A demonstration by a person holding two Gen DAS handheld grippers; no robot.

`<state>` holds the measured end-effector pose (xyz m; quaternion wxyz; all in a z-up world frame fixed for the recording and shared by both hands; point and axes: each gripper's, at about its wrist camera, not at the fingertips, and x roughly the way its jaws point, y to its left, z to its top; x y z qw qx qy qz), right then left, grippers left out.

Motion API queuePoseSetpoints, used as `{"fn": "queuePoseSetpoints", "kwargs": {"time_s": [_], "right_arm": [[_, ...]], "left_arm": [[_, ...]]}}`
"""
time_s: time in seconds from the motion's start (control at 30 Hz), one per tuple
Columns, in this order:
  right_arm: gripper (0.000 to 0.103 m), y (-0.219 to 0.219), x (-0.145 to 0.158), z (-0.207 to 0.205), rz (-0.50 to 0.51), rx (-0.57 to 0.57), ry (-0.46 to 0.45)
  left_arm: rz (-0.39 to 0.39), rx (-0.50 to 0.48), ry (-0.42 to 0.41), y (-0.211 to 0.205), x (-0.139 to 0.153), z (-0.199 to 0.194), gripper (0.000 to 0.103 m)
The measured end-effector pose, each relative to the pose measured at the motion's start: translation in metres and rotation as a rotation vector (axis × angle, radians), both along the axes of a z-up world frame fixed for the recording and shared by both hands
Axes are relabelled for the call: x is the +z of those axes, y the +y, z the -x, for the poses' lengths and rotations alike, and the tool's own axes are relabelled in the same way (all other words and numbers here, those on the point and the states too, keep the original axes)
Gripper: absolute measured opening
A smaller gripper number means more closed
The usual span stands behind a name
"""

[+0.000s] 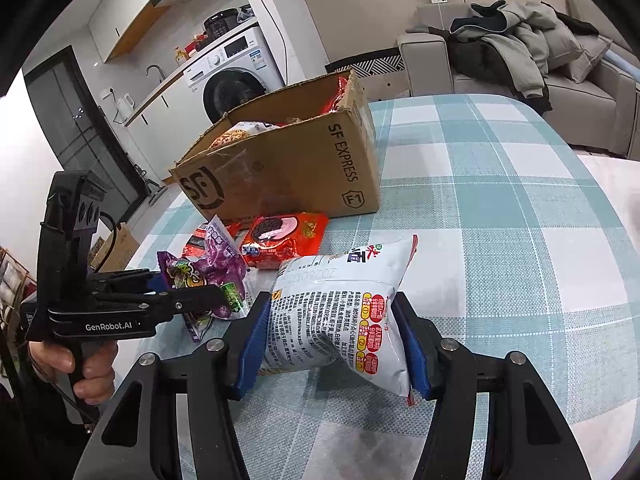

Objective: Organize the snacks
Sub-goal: 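Close the right gripper on the white snack bag while the left gripper grasps the purple candy bag, then carry the purple candy bag and white snack bag with both grippers over the box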

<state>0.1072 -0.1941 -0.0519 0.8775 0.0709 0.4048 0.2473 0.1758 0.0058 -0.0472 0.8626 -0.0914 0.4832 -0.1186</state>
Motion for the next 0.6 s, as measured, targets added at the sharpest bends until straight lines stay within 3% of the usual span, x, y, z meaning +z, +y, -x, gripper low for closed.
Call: {"fn": "queuePoseSetpoints", "kwargs": {"time_s": [0.17, 0.6], "right_arm": [[0.059, 0.002, 0.002, 0.001, 0.002, -0.001, -0.007], [0.059, 0.013, 0.013, 0.008, -0.002, 0.025, -0.040]], "left_arm": [[0.010, -0.013, -0.055, 0.005, 0.007, 0.010, 0.028], [0.023, 0.012, -0.127, 0.026, 0.030, 0.044, 0.027]]}}
